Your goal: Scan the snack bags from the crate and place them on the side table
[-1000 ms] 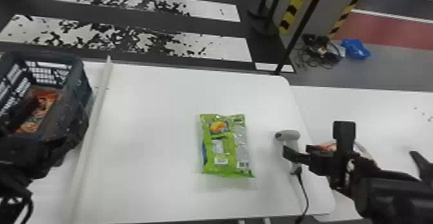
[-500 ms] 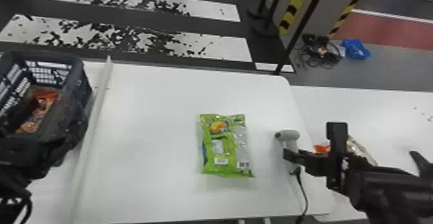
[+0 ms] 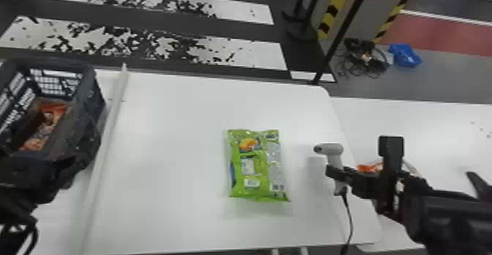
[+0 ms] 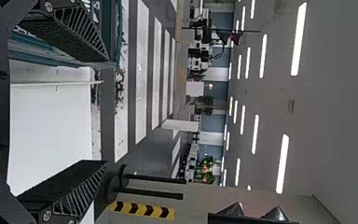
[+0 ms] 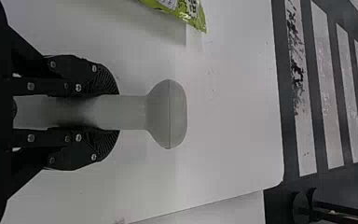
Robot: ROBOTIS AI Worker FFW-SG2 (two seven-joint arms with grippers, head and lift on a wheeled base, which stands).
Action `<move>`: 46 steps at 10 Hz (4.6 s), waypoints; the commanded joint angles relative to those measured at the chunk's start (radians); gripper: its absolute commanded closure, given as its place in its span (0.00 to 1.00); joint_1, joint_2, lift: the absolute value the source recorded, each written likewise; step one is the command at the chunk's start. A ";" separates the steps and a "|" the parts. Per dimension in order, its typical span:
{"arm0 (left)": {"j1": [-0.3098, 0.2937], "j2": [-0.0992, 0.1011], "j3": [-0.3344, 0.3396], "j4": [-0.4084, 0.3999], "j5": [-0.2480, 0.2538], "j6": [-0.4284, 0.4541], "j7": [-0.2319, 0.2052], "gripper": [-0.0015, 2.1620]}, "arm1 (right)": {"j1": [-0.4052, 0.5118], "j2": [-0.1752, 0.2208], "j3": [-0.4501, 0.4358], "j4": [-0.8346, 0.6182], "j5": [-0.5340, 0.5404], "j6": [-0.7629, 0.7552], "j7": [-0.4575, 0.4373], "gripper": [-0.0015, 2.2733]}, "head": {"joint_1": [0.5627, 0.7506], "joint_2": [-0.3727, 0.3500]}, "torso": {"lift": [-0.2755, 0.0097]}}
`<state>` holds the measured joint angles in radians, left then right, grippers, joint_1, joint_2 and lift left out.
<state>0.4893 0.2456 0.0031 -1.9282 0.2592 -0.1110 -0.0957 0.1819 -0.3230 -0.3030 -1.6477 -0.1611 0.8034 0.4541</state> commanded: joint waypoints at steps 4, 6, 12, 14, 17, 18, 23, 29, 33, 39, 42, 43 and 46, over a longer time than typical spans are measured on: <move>-0.003 -0.002 0.000 0.000 -0.002 0.000 0.001 0.05 | 0.171 0.045 -0.059 -0.354 -0.032 0.251 0.001 0.99 | 0.70 0.24 | 0.79; -0.005 0.000 0.000 0.000 -0.002 0.003 0.001 0.05 | 0.220 0.073 -0.059 -0.460 -0.058 0.374 0.003 0.99 | 0.70 0.27 | 0.79; -0.003 0.000 0.002 -0.002 0.000 0.006 0.005 0.05 | 0.274 0.120 0.028 -0.610 -0.092 0.543 0.003 0.99 | 0.70 0.43 | 0.79; -0.003 0.000 0.002 -0.002 0.000 0.006 0.005 0.05 | 0.261 0.128 0.062 -0.610 -0.078 0.543 -0.005 0.99 | 0.70 0.49 | 0.79; -0.003 0.003 0.002 -0.002 0.002 0.006 0.004 0.05 | 0.238 0.128 0.076 -0.581 -0.063 0.543 -0.015 0.99 | 0.70 0.51 | 0.79; -0.003 0.003 0.002 -0.002 0.002 0.006 0.005 0.05 | 0.235 0.128 0.081 -0.569 -0.063 0.540 -0.015 0.99 | 0.70 0.51 | 0.79; 0.002 0.000 0.003 -0.002 0.002 0.003 0.004 0.05 | 0.232 0.128 0.062 -0.577 -0.061 0.537 -0.015 0.99 | 0.70 0.50 | 0.79; 0.003 0.004 0.003 -0.003 0.003 0.003 0.004 0.05 | 0.091 0.079 -0.019 -0.366 -0.061 0.325 -0.046 0.99 | 0.70 0.40 | 0.79; 0.002 0.003 0.003 -0.005 0.003 0.003 0.004 0.05 | -0.016 0.004 0.012 -0.175 -0.029 0.254 -0.068 0.99 | 0.70 0.29 | 0.79; 0.009 0.000 0.005 -0.012 0.003 0.003 0.004 0.05 | -0.116 -0.028 0.105 0.028 0.026 0.172 -0.086 0.99 | 0.70 0.25 | 0.79; 0.012 0.001 0.005 -0.014 0.003 0.003 0.004 0.05 | -0.127 -0.028 0.137 0.066 0.037 0.147 -0.100 0.96 | 0.70 0.25 | 0.79; 0.014 0.003 0.005 -0.014 0.003 0.000 0.004 0.05 | -0.127 -0.028 0.145 0.072 0.037 0.144 -0.104 0.91 | 0.70 0.25 | 0.79; 0.017 0.003 0.008 -0.015 0.003 0.000 0.004 0.05 | -0.124 -0.025 0.143 0.069 0.025 0.135 -0.143 0.15 | 0.70 0.26 | 0.79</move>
<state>0.5053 0.2485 0.0104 -1.9421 0.2623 -0.1111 -0.0920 0.0571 -0.3483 -0.1586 -1.5761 -0.1317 0.9385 0.3143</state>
